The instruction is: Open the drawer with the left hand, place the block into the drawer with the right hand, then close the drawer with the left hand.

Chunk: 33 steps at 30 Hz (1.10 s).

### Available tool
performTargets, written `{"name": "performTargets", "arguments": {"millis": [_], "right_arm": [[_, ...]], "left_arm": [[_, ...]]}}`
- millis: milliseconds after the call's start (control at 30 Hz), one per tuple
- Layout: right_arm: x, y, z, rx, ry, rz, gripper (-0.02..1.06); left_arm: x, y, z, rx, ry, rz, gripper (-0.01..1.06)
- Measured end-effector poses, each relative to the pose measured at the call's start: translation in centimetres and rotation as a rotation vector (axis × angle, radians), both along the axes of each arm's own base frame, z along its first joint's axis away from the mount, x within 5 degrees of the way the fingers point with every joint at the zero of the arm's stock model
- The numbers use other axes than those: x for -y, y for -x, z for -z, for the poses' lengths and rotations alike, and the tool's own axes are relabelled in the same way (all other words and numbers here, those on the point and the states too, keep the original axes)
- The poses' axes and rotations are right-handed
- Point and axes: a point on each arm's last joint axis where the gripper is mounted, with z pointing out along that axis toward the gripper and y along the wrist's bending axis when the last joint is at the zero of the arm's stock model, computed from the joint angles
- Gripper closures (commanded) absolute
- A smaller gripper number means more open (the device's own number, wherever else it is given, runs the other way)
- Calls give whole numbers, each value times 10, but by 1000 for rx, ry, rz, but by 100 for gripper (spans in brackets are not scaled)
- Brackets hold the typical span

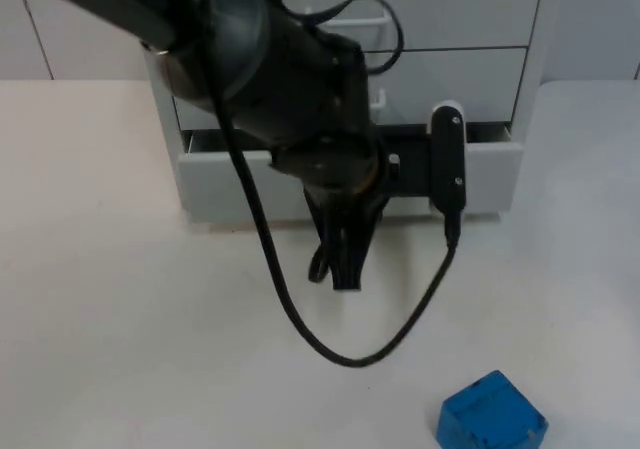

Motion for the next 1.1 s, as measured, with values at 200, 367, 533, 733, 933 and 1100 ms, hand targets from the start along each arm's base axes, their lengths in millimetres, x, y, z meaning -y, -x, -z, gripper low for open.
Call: {"name": "performTargets", "arguments": {"millis": [200, 367, 533, 733, 933, 1100], "right_arm": [[0, 0, 0, 0, 0, 0, 0], [0, 0, 0, 0, 0, 0, 0], [0, 0, 0, 0, 0, 0, 0], [0, 0, 0, 0, -2, 0, 0], [0, 0, 0, 0, -2, 0, 0], [0, 0, 0, 0, -2, 0, 0]], "left_arm": [[4, 19, -7, -138, -6, -24, 105], [9, 36, -2, -212, -19, -35, 105], [9, 55, 8, -264, -37, -22, 105], [9, 60, 11, -284, -21, -26, 105], [10, 68, 12, -342, -26, -28, 105], [11, 71, 12, -358, -30, -27, 105]]}}
